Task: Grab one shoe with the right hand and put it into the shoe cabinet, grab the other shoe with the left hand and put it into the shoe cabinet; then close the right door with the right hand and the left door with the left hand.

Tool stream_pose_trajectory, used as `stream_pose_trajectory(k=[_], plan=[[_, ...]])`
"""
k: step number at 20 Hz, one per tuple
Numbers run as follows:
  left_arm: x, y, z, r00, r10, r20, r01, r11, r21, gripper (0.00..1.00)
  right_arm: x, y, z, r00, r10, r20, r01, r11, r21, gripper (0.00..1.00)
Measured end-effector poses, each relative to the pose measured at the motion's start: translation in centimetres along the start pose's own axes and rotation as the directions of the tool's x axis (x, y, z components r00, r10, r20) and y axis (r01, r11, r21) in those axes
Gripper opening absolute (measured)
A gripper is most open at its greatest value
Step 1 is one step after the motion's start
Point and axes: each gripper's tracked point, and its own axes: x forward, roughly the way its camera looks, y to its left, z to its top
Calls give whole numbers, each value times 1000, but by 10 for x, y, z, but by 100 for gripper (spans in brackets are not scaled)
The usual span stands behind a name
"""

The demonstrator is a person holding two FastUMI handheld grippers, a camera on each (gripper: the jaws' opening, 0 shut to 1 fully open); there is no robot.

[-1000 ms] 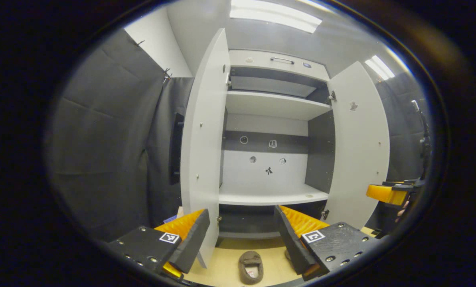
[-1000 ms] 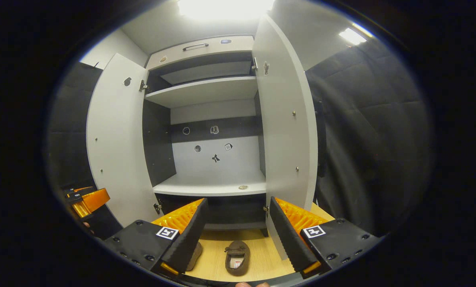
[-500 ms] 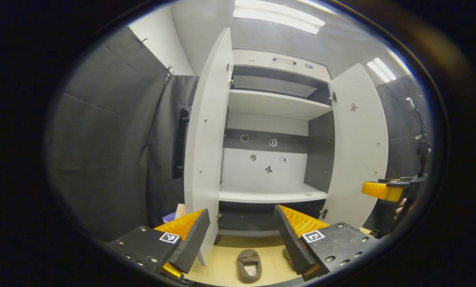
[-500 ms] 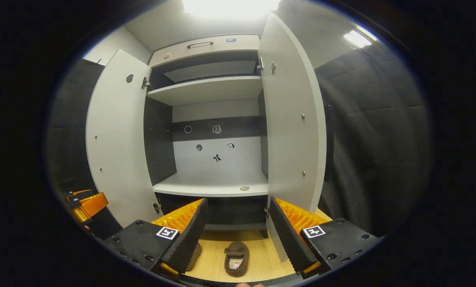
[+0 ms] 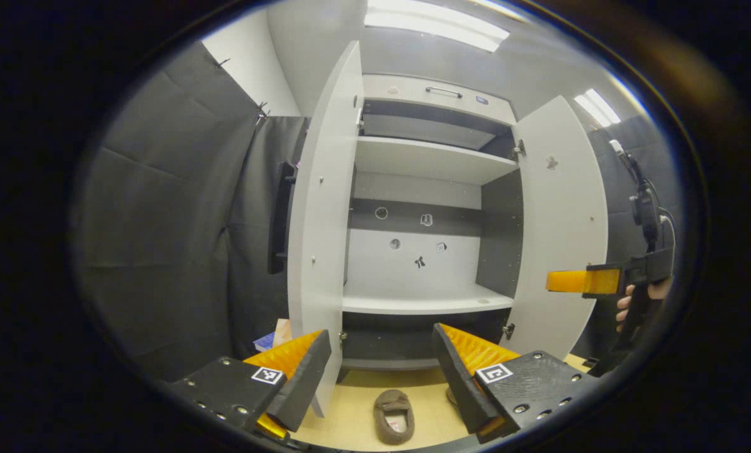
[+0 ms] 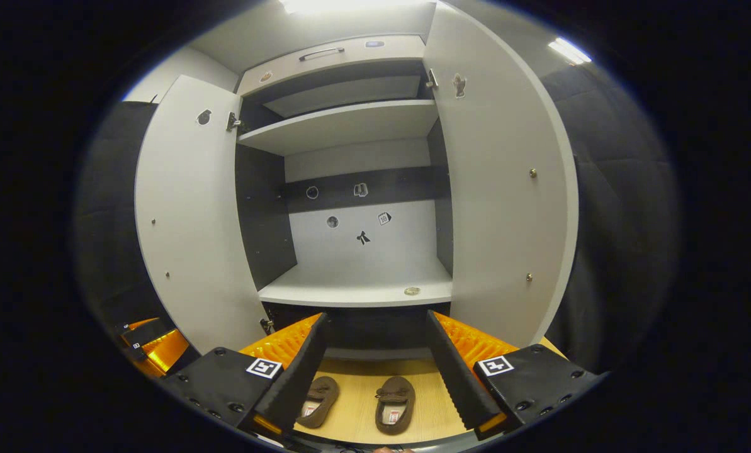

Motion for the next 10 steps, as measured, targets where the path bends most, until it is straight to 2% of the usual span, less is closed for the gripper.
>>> stream_pose_trajectory(k=[3,4,5,7,8,10], plan=[[-1,-3,-2,1000,-13,-7,13,1000,-5,94,16,15,-15,992,57,-113,-57,998,1,97],[-1,-3,-2,1000,-11,-10,11,1000,-5,97,22,21,-21,986,82,-146,-83,997,0,97],[-2,-4,-2,1000,-10,-14,10,1000,-5,94,28,25,-28,979,101,-178,-103,995,0,97],[-3,-6,-6,999,-10,-32,10,1000,0,94,43,25,-49,965,98,-242,-103,995,-5,97],[-2,-7,-8,999,-9,-40,9,1000,5,94,50,21,-69,949,79,-304,-87,996,-12,98],[1,-8,-11,998,-7,-56,7,1000,9,94,61,24,-109,905,90,-416,-101,995,-5,97]])
